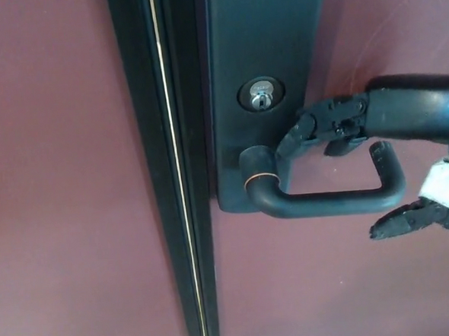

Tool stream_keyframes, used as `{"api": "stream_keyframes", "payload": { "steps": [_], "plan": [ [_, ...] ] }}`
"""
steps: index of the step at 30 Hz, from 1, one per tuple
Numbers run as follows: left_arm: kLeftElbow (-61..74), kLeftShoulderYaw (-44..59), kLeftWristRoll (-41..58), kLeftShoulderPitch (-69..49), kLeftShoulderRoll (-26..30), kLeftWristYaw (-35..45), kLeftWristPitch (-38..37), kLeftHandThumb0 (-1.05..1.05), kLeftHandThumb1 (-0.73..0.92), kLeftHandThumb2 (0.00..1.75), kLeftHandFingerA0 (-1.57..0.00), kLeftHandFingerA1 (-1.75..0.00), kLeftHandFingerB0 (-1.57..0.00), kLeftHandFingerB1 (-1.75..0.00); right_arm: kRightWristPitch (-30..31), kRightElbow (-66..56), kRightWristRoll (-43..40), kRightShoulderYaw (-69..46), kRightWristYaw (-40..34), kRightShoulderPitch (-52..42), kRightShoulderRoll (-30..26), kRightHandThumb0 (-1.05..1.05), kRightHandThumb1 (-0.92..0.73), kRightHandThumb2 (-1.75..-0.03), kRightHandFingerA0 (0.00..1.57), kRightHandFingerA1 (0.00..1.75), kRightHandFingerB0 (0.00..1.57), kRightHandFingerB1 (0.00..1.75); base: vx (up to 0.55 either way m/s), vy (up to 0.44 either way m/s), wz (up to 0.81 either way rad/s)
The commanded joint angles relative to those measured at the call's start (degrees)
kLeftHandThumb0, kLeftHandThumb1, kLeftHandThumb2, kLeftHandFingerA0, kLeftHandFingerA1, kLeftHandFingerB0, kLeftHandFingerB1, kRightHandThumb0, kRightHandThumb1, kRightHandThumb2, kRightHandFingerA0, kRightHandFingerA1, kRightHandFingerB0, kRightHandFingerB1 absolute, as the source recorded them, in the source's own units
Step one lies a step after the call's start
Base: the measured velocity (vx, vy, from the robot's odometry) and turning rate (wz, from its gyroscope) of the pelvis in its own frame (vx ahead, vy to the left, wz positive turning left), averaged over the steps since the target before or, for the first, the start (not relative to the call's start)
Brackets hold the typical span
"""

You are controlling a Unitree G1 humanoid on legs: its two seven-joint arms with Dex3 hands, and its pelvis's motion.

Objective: The robot walks towards the door handle and put its right hand on it and twist the handle

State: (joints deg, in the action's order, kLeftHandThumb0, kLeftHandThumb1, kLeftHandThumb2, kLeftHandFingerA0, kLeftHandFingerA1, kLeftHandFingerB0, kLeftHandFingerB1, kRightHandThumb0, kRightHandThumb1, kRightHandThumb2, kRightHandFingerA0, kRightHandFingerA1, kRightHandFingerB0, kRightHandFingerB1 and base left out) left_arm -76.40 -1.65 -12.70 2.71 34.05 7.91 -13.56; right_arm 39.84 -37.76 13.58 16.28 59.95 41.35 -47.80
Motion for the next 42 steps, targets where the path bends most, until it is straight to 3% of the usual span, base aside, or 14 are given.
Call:
{"api": "stream_keyframes", "payload": {
  "steps": [1,9,15,24,31,35,39,42],
  "plan": [
    [-0.3,-0.2,-0.5,-0.6,0.0,0.0,0.4,-0.31,0.64,0.6,-0.78,-0.52,-0.58,-0.44,-0.3,0.7,-3.2,-5.5,0.7,1.4,-2.4,-0.71,-0.57,-0.58,0.22,0.32,0.25,0.3,0.0,0.0,0.0],
    [0.0,-0.4,-0.8,-1.8,-0.1,-0.2,-0.6,-0.31,0.64,0.6,-0.79,-0.52,-0.58,-0.43,2.8,-1.2,-12.0,-19.9,3.8,1.5,-6.9,-0.73,-0.56,-0.58,0.23,0.32,0.25,0.3,0.0,0.0,0.0],
    [-0.3,1.2,0.8,-2.1,-1.2,0.4,-0.1,-0.3,0.64,0.6,-0.78,-0.51,-0.58,-0.43,6.1,-4.2,-22.4,-43.8,7.7,-3.1,-6.5,-0.73,-0.56,-0.58,0.28,0.35,0.28,0.3,0.0,0.0,0.0],
    [0.2,1.5,0.8,0.9,-1.5,0.2,0.0,-0.29,0.64,0.59,-0.78,-0.52,-0.58,-0.43,11.5,-4.4,-28.3,-68.6,15.9,-8.9,-10.2,-0.7,-0.53,-0.57,0.33,0.38,0.29,0.31,0.0,0.0,0.0],
    [0.6,2.8,2.0,0.9,-1.9,1.0,-0.8,-0.29,0.64,0.59,-0.77,-0.53,-0.58,-0.43,7.3,-7.2,-27.6,-87.6,23.0,-25.8,-4.9,-0.7,-0.52,-0.57,0.36,0.4,0.31,0.31,0.0,0.0,0.0],
    [0.6,3.0,2.0,0.6,-2.0,0.9,-1.1,-0.29,0.64,0.59,-0.77,-0.53,-0.58,-0.43,5.4,-6.6,-29.4,-91.2,22.8,-30.8,-3.2,-0.7,-0.52,-0.57,0.36,0.4,0.31,0.31,0.0,0.0,0.0],
    [0.4,3.0,1.6,0.7,-2.1,0.4,-0.7,-0.3,0.63,0.6,-0.77,-0.52,-0.57,-0.43,-0.1,-3.3,-30.7,-95.3,24.1,-44.7,7.5,-0.65,-0.51,-0.56,0.36,0.41,0.3,0.32,0.0,0.0,0.0],
    [0.4,3.1,1.4,0.7,-2.1,0.5,-0.7,-0.3,0.63,0.6,-0.77,-0.52,-0.57,-0.43,-1.4,-3.1,-32.7,-95.7,22.7,-47.1,7.8,-0.65,-0.51,-0.56,0.36,0.41,0.3,0.32,0.0,0.0,0.0]
  ]
}}
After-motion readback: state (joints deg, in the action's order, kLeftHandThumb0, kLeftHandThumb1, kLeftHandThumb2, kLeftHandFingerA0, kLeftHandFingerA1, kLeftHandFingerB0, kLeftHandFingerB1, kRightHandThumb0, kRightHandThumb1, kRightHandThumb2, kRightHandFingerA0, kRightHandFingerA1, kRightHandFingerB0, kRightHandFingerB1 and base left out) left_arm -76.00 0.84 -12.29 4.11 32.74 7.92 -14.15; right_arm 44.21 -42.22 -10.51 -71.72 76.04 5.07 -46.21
